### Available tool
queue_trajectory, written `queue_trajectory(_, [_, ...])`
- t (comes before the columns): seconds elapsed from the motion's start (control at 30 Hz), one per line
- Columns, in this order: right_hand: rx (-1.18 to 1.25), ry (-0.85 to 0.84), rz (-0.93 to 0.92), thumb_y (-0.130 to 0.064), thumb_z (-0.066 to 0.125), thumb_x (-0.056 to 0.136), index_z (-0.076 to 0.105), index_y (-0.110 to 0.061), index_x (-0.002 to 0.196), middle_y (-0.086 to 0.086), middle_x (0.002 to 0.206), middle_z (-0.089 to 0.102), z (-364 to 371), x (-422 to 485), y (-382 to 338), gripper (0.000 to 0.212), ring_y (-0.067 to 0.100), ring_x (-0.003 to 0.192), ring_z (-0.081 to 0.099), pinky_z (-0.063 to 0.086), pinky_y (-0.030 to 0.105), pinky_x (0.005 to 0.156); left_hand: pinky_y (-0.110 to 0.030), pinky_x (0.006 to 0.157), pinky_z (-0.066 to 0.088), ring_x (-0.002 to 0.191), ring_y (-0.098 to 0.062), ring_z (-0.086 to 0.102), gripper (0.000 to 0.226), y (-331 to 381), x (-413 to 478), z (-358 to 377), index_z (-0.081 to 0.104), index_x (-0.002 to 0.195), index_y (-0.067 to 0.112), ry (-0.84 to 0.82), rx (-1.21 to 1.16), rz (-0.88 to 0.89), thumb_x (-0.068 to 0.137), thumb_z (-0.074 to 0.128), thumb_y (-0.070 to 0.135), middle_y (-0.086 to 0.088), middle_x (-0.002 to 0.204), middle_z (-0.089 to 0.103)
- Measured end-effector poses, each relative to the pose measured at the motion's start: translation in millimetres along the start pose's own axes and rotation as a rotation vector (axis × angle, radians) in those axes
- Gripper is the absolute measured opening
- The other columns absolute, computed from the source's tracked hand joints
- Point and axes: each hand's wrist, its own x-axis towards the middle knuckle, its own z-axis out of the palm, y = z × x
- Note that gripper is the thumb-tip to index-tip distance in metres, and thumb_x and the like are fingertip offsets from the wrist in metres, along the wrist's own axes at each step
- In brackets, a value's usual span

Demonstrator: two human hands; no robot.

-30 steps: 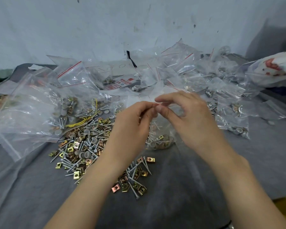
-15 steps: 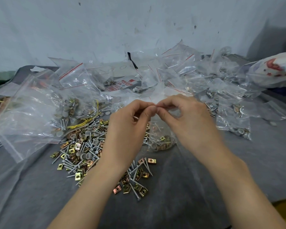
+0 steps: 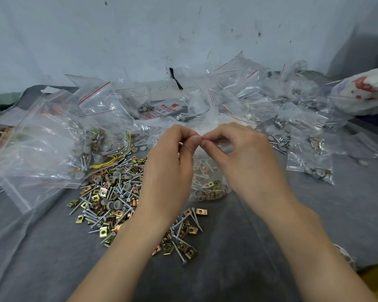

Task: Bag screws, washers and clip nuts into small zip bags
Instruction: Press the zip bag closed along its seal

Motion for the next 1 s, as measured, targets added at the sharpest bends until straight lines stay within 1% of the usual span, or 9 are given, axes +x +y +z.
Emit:
queue_trajectory(0.13, [-0.019,-0.025,0.016,-0.037,0.071,0.091,0.074,-0.031,0.094,-0.015,0.090,0.070,-1,-2,-1,0.007,0.016,0.096,0.062,0.048,0.050,0.092,-0.044,0.071,0.046,0.081,-0.022,0.057,0.019,3,-2,-3,0.060,0.099,0.016,0.013,0.259,0.136,0.102,0.047,0.028,0.007,0.091,0.059])
queue_trajectory(0.23, [-0.026,-0.063,0.041,-0.043,0.070,0.091,0.074,-0.034,0.094,-0.017,0.092,0.070,-6,-1,-1,0.011,0.015,0.099,0.061,0.046,0.049,0.094,-0.039,0.073,0.041,0.080,-0.021,0.056,0.022,3,-2,-6,0.060,0.100,0.013,-0.013,0.353,0.167,0.103,0.045,0.028,0.007,0.092,0.057])
queue_trajectory(0.37, [-0.004,-0.054,0.053,-0.047,0.071,0.088,0.074,-0.036,0.091,-0.018,0.092,0.069,-12,0,-2,0.012,0.013,0.102,0.059,0.045,0.049,0.095,-0.035,0.076,0.038,0.080,-0.011,0.049,0.019,-1,-4,-9,0.059,0.099,0.016,0.021,0.365,0.168,0.103,0.046,0.029,0.008,0.092,0.058])
queue_trajectory(0.47, [0.013,-0.039,0.045,-0.045,0.071,0.089,0.073,-0.036,0.091,-0.020,0.091,0.068,-14,0,-4,0.009,0.012,0.101,0.060,0.045,0.049,0.095,-0.034,0.077,0.043,0.082,-0.005,0.053,0.012,-5,-4,-9,0.054,0.096,0.025,0.007,0.222,0.150,0.102,0.047,0.033,0.014,0.092,0.059])
queue_trajectory(0.57, [0.033,-0.029,0.042,-0.042,0.071,0.090,0.074,-0.035,0.092,-0.020,0.090,0.067,-14,-1,-5,0.007,0.011,0.099,0.060,0.046,0.049,0.095,-0.016,0.076,0.045,0.091,-0.001,0.061,0.010,-3,-3,-6,0.059,0.100,0.028,-0.055,-0.062,0.014,0.098,0.056,0.037,0.017,0.094,0.065])
queue_trajectory(0.7, [0.021,-0.031,0.033,-0.041,0.071,0.090,0.075,-0.033,0.095,-0.019,0.091,0.067,-11,-2,-6,0.009,0.010,0.099,0.059,0.046,0.049,0.094,-0.015,0.075,0.046,0.084,-0.002,0.063,0.007,0,-2,1,0.066,0.094,0.023,-0.037,-0.246,-0.035,0.097,0.061,0.019,0.018,0.085,0.068])
queue_trajectory(0.87, [-0.011,-0.050,0.013,-0.044,0.069,0.090,0.074,-0.036,0.094,-0.021,0.091,0.065,-9,-3,-5,0.009,0.008,0.099,0.057,0.046,0.048,0.094,-0.015,0.069,0.044,0.075,0.000,0.058,0.013,-1,-1,2,0.063,0.088,0.017,-0.020,-0.274,-0.094,0.099,0.057,0.015,0.017,0.076,0.064])
queue_trajectory(0.93, [-0.005,-0.051,0.007,-0.044,0.069,0.089,0.073,-0.037,0.093,-0.021,0.091,0.066,-9,-3,-5,0.010,0.008,0.099,0.058,0.046,0.048,0.095,-0.015,0.064,0.042,0.072,-0.004,0.057,0.014,-2,-1,2,0.062,0.087,0.018,0.001,-0.245,-0.090,0.099,0.055,0.014,0.013,0.077,0.064])
queue_trajectory(1.0, [0.008,-0.035,-0.002,-0.044,0.070,0.089,0.073,-0.036,0.091,-0.021,0.089,0.066,-9,-3,-5,0.009,0.009,0.098,0.059,0.046,0.049,0.094,-0.021,0.062,0.042,0.071,-0.011,0.056,0.015,-2,-1,2,0.061,0.087,0.020,0.026,-0.225,-0.090,0.099,0.055,0.014,0.010,0.079,0.065])
